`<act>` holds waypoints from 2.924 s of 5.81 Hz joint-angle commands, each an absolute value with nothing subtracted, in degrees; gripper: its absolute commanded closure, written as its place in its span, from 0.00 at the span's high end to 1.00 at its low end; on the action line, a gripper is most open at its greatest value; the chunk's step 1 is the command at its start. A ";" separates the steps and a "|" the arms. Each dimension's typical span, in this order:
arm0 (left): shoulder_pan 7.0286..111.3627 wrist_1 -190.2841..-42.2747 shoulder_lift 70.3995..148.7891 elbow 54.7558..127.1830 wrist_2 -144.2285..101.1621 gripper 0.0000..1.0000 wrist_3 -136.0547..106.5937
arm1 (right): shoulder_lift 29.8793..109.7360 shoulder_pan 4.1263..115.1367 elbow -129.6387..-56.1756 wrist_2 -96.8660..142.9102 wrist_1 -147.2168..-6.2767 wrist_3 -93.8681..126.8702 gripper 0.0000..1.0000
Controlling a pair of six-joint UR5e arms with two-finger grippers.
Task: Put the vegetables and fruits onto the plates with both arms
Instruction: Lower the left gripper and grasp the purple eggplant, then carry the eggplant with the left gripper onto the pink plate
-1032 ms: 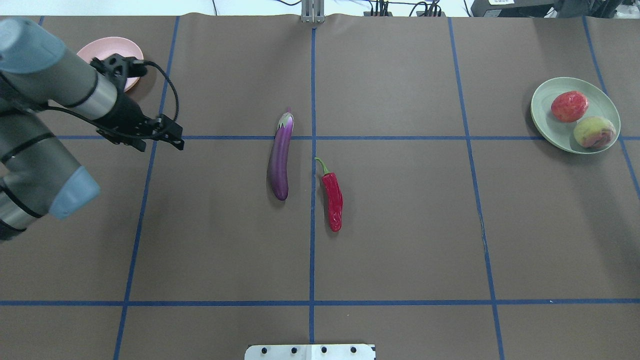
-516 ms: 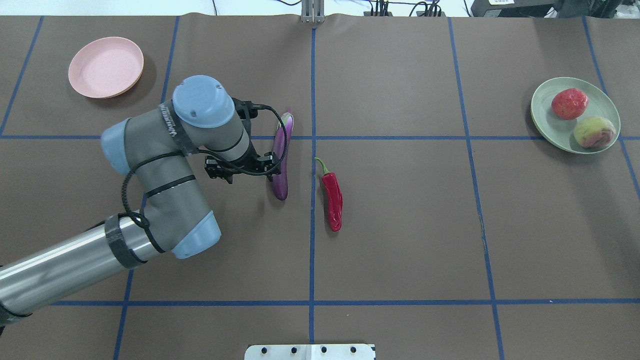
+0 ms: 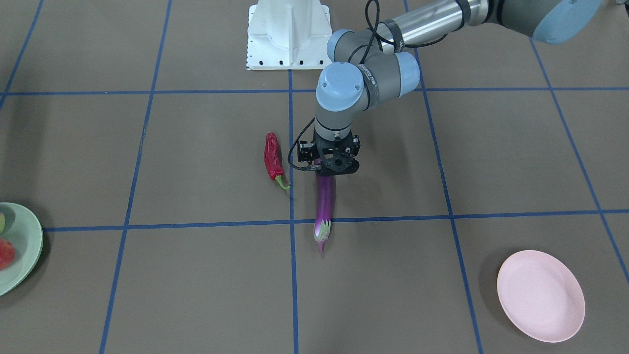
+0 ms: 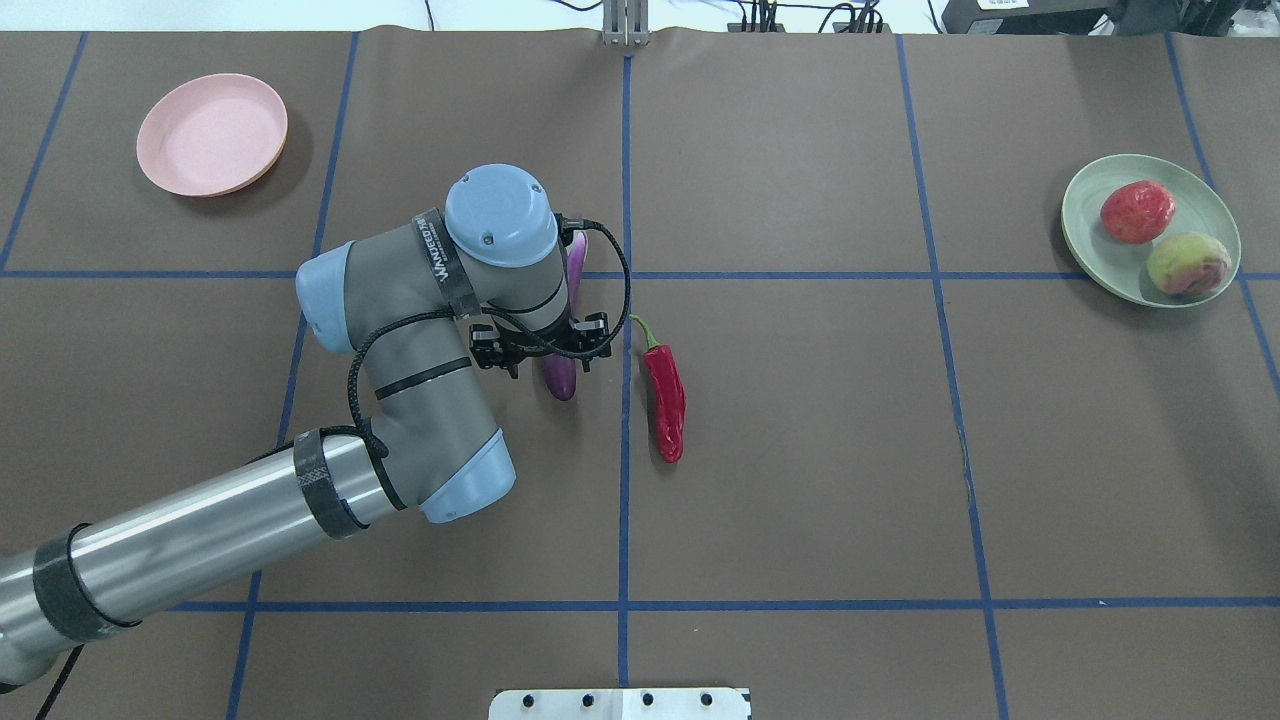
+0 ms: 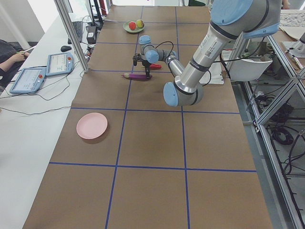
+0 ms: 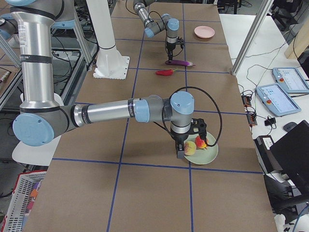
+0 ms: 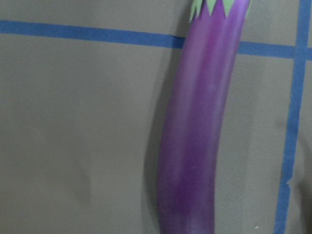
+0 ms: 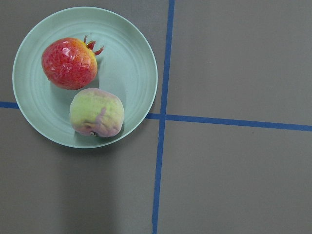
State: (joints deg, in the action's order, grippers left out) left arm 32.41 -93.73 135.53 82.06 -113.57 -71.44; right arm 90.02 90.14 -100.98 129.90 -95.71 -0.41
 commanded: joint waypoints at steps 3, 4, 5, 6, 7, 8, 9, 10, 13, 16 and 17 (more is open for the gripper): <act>32.34 -96.49 136.05 78.68 -113.55 0.78 -71.72 | 89.65 90.09 -101.07 129.90 -95.71 -0.35 1.00; 32.26 -96.94 136.75 77.71 -113.55 0.69 -71.72 | 89.65 90.09 -101.07 129.90 -95.71 -0.35 1.00; 32.26 -96.86 137.02 77.70 -113.55 0.24 -71.89 | 89.65 90.09 -101.07 129.90 -95.71 -0.35 1.00; 32.34 -96.86 137.11 77.87 -111.29 0.00 -71.98 | 89.65 90.09 -101.07 129.90 -95.71 -0.35 1.00; 32.60 -96.68 137.02 78.31 -108.31 0.00 -71.81 | 89.65 90.09 -101.07 129.99 -95.71 -0.26 1.00; 34.96 -96.68 136.59 79.79 -108.54 0.00 -70.94 | 89.65 90.09 -101.07 129.99 -95.71 -0.35 1.00; 38.03 -96.33 134.49 83.11 -108.89 0.00 -65.71 | 89.65 89.91 -101.07 129.99 -95.80 -0.44 1.00; 42.84 -96.33 130.82 83.93 -111.07 0.00 -58.78 | 89.65 90.09 -101.07 129.99 -95.71 -0.53 1.00; 60.95 -97.46 128.14 66.63 -117.51 0.00 -23.32 | 89.56 89.91 -100.90 129.99 -95.71 -0.53 1.00; 65.04 -112.59 129.20 50.10 -116.72 0.37 -18.54 | 89.30 89.91 -100.99 129.99 -95.71 -0.53 1.00; 65.04 -112.76 129.20 50.36 -116.81 0.99 -18.37 | 89.30 89.91 -100.99 130.08 -95.71 -0.44 1.00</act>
State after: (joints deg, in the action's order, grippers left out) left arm 64.92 -112.06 129.08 50.94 -116.79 -18.55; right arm 89.33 89.91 -100.98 130.03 -95.71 -0.49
